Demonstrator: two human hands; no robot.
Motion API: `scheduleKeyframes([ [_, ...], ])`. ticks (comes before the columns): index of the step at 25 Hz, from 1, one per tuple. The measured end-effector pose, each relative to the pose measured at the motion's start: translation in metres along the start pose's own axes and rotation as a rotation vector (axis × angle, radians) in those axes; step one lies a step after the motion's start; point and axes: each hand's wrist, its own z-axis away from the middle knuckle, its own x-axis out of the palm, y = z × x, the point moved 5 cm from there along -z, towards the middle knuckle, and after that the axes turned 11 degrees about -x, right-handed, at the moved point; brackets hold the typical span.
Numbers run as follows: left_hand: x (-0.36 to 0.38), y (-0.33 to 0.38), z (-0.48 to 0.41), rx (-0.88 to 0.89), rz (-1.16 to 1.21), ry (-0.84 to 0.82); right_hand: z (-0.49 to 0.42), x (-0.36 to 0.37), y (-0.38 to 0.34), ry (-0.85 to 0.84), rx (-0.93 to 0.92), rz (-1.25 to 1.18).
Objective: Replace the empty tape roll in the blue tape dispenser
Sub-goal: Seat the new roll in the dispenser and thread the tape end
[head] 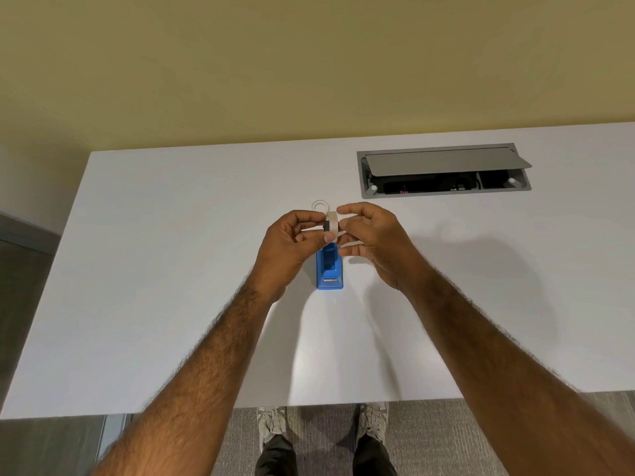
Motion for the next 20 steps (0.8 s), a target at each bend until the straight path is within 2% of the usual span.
scheduleKeyframes([
  [2,-0.003,0.000,-0.001,-0.008,0.013,0.009,0.000,0.002,-0.006,-0.078,-0.125,0.118],
  [4,-0.005,-0.002,-0.004,-0.015,0.019,0.008,0.001,0.006,-0.012,-0.140,-0.327,0.303],
  [6,-0.005,-0.005,-0.006,-0.022,0.020,-0.010,0.002,0.013,-0.016,-0.154,-0.543,0.484],
  [8,-0.004,-0.009,-0.008,-0.027,0.007,-0.022,0.002,0.017,-0.017,-0.142,-0.675,0.594],
  [13,-0.007,-0.023,-0.009,-0.047,-0.005,-0.031,-0.003,0.013,-0.004,-0.141,-0.627,0.710],
  [17,-0.017,-0.047,-0.014,-0.016,-0.320,0.097,-0.006,0.006,0.018,-0.150,-0.489,0.852],
  [20,-0.014,-0.068,-0.016,0.003,-0.492,0.052,-0.007,0.006,0.028,-0.185,-0.409,0.935],
])
